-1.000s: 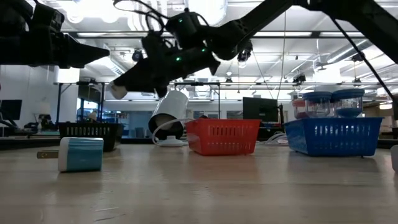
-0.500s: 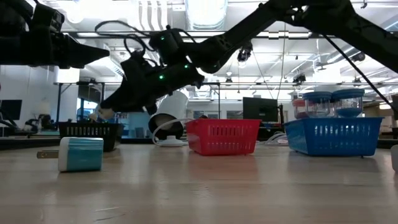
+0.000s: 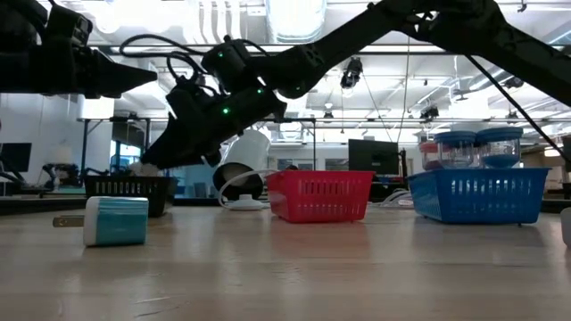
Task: Pick & Place Office items
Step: Put the white charger adapter into the black bin, then put the blue digital clock into the red bin
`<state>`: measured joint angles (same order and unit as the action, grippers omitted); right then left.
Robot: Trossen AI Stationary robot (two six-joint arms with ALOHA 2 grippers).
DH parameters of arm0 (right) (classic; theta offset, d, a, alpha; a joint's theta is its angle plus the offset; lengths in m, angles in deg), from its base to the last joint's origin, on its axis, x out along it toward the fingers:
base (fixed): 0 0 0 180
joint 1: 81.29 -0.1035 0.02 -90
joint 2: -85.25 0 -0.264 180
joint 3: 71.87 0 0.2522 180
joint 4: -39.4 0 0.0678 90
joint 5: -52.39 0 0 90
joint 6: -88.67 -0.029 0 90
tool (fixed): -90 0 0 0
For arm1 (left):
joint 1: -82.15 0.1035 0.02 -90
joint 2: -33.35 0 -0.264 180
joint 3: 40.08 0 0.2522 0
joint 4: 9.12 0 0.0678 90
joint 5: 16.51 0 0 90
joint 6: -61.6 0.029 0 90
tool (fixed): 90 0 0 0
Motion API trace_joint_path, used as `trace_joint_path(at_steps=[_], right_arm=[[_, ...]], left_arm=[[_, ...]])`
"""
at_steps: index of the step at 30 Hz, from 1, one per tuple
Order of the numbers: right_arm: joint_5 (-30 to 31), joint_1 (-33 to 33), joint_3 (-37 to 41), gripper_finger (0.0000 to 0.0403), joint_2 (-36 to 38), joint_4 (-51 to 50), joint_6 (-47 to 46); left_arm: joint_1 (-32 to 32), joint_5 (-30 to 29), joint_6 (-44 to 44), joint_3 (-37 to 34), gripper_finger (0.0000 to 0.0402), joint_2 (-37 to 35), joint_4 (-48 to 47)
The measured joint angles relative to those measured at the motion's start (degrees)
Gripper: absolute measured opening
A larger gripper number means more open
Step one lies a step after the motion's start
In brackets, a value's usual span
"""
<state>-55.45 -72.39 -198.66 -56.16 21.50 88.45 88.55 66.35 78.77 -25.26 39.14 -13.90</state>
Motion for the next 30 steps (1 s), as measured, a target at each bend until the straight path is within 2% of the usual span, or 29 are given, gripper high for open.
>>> trace_joint_path(at_steps=[9,15,19,24,28,30], right_arm=[[0.2,0.0,0.0,0.0225,0.6,-0.3,0.3],[0.0,-0.5,0.9,0.0218,4.6,-0.6,3.6],[0.0,-1.8,4.0,0.0207,9.5,-0.3,4.8],[-0.7,-2.8,13.4,0.0188,18.7,6.2,7.5],[-6.7,-1.4,27.4,0.0163,27.4,25.2,1.2],[-7.5,-0.8,34.4,0.0148,31.9,32.2,-0.9]], left_arm=[[0.0,0.0,0.0,0.0,0.0000,0.0,0.0],[0.0,0.0,0.0,0.0,0.0000,0.0,0.0],[0.0,0.0,0.0,0.0,0.0000,0.0,0.0],[0.0,0.0,0.0,0.1,0.0000,0.0,0.0],[0.0,0.0,-0.2,0.0,0.0000,0.0,0.0],[0.0,-0.2,-0.2,0.0,0.0000,0.0,0.0]])
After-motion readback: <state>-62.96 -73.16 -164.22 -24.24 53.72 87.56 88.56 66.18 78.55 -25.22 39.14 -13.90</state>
